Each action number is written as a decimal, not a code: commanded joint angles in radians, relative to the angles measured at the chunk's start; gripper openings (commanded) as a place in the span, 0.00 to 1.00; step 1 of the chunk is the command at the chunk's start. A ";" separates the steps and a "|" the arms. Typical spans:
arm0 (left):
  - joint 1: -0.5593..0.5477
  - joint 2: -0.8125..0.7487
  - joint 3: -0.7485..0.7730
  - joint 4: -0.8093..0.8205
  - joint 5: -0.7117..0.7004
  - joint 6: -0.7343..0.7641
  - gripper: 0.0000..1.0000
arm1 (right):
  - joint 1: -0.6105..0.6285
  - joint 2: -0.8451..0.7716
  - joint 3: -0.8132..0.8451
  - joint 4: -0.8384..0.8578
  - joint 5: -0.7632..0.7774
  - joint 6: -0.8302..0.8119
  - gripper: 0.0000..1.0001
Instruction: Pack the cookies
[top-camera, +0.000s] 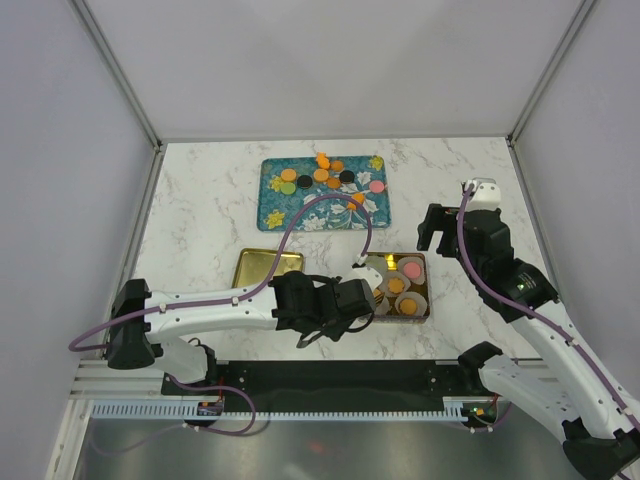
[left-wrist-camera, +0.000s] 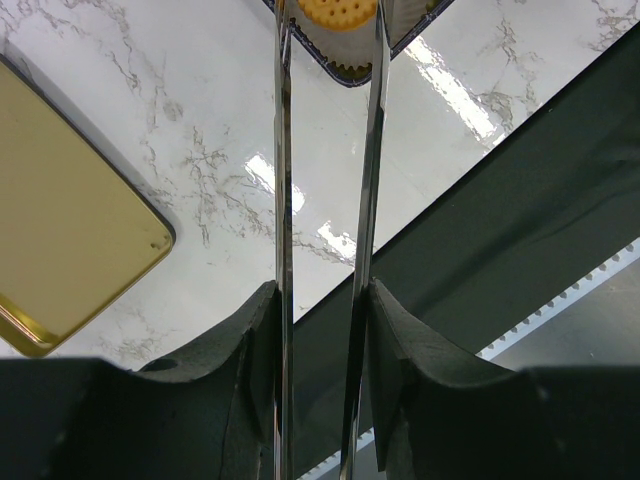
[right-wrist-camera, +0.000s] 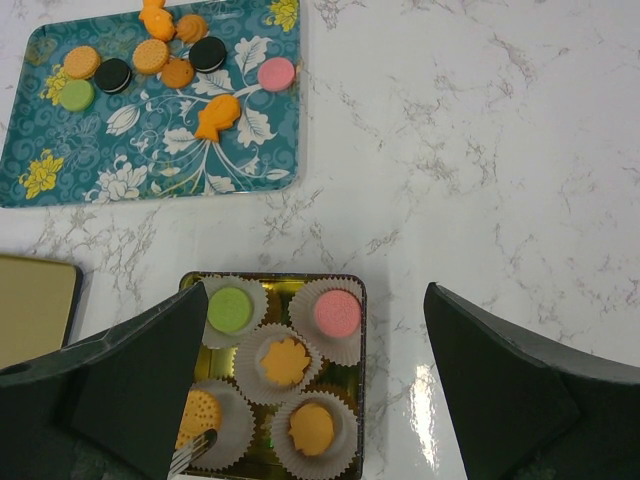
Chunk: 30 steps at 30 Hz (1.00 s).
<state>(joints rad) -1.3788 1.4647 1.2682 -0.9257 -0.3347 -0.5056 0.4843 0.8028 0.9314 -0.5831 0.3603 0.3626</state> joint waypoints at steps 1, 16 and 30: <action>-0.011 -0.006 0.017 0.010 -0.010 -0.033 0.43 | -0.001 -0.014 0.007 0.017 0.012 0.002 0.98; -0.016 -0.003 0.033 0.010 -0.010 -0.033 0.43 | -0.001 -0.019 0.021 0.002 0.019 -0.004 0.98; -0.016 0.002 0.043 0.010 -0.010 -0.033 0.43 | 0.000 -0.020 0.029 -0.004 0.022 -0.005 0.98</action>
<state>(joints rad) -1.3834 1.4647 1.2705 -0.9260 -0.3351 -0.5056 0.4843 0.7975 0.9314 -0.5922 0.3641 0.3618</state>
